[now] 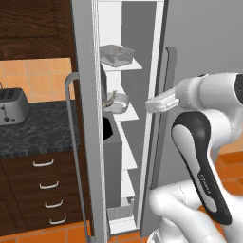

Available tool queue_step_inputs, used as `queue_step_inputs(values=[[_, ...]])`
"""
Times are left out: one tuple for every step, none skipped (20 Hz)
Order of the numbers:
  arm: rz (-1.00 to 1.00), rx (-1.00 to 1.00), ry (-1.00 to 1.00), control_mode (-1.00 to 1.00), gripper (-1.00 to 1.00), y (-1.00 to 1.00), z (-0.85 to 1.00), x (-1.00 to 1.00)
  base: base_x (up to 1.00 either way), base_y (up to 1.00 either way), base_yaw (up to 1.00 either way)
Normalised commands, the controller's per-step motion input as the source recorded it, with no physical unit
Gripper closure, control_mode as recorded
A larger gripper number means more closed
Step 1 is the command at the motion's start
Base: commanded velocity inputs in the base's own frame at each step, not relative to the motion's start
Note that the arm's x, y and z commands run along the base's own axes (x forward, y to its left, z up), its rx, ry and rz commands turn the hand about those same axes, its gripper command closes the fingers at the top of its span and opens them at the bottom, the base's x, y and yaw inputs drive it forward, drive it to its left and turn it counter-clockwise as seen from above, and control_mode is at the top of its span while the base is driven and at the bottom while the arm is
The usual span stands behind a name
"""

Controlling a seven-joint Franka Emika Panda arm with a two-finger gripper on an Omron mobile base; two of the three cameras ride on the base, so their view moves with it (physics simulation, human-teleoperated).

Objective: Take the meat container that has the fish and place it on the second highest rack of the freezer. Then take the vegetable container that has the garlic and sweet potato and place it on the highest rack of the freezer.

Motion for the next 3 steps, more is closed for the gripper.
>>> queue_step_inputs(values=[[0.0, 0.0, 0.0, -1.0, -1.0, -0.22, -0.31, -1.0, 0.0, 0.0, 0.0], [0.0, 0.0, 0.0, -1.0, -1.0, -0.19, -0.21, -1.0, 0.0, 0.0, 0.0], [0.0, 0.0, 0.0, -1.0, -1.0, -0.34, -0.01, -0.89, 0.0, 0.0, 0.0]])
